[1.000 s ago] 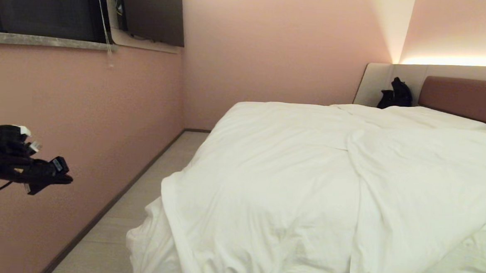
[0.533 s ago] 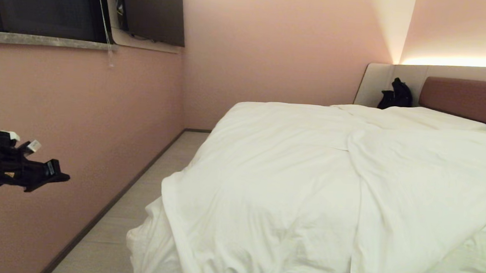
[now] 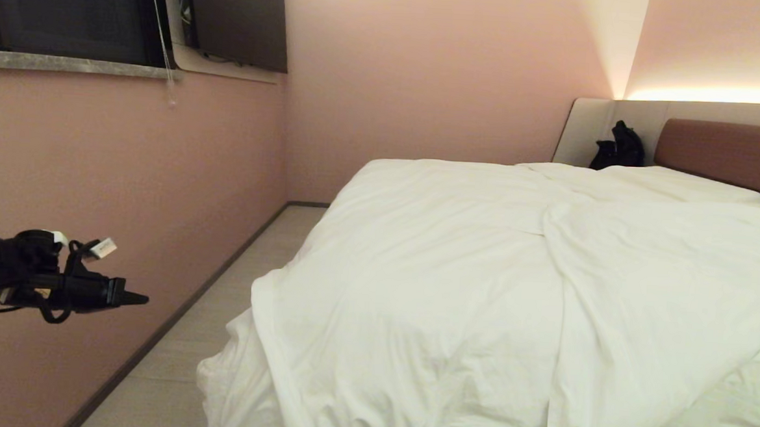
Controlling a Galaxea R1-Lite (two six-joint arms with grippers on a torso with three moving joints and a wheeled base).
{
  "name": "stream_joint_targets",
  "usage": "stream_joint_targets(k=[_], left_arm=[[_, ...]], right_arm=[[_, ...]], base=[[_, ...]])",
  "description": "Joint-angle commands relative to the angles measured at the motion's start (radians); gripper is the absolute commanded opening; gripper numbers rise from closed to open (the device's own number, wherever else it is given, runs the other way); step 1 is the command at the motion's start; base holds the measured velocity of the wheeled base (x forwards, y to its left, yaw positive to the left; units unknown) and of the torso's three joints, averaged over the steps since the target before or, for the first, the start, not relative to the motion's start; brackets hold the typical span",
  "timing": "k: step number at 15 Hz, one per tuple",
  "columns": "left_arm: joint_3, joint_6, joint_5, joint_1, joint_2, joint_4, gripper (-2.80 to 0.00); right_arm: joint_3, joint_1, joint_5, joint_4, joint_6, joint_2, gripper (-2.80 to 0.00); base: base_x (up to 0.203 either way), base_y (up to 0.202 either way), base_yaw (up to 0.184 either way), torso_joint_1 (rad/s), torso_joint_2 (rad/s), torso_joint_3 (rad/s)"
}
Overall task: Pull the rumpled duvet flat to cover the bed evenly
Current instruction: Flatten the corners of the folded blanket, then hold the folded corner of the quilt
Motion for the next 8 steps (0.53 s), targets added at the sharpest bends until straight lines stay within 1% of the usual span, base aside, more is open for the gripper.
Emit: stream_joint_targets(k=[1, 2, 3, 5, 6, 7, 8], left_arm=[[0.018, 0.02, -0.121, 0.01, -0.008, 0.0, -2.8], [0.019, 0.023, -0.161, 0.024, -0.012, 0.001, -2.8], [0.023, 0.025, -0.186, 0.028, -0.02, 0.002, -2.8], [0.041, 0.066, -0.205, 0.028, -0.027, 0.006, -2.8], [0.063, 0.121, -0.205, 0.027, -0.028, 0.004, -2.8], [0.103, 0.217, -0.205, 0.027, -0.031, 0.001, -2.8], [0.141, 0.275, -0.205, 0.027, -0.038, -0.004, -2.8]], right_arm=[[0.0, 0.0, 0.001, 0.0, 0.0, 0.001, -2.8], [0.0, 0.0, 0.001, 0.0, 0.0, 0.001, -2.8], [0.0, 0.0, 0.001, 0.0, 0.0, 0.001, -2.8], [0.0, 0.0, 0.001, 0.0, 0.0, 0.001, -2.8], [0.0, 0.0, 0.001, 0.0, 0.0, 0.001, -2.8], [0.0, 0.0, 0.001, 0.0, 0.0, 0.001, -2.8], [0.0, 0.0, 0.001, 0.0, 0.0, 0.001, -2.8]], base=[[0.0, 0.0, 0.0, 0.0, 0.0, 0.0], [0.0, 0.0, 0.0, 0.0, 0.0, 0.0], [0.0, 0.0, 0.0, 0.0, 0.0, 0.0], [0.0, 0.0, 0.0, 0.0, 0.0, 0.0], [0.0, 0.0, 0.0, 0.0, 0.0, 0.0], [0.0, 0.0, 0.0, 0.0, 0.0, 0.0], [0.0, 0.0, 0.0, 0.0, 0.0, 0.0]])
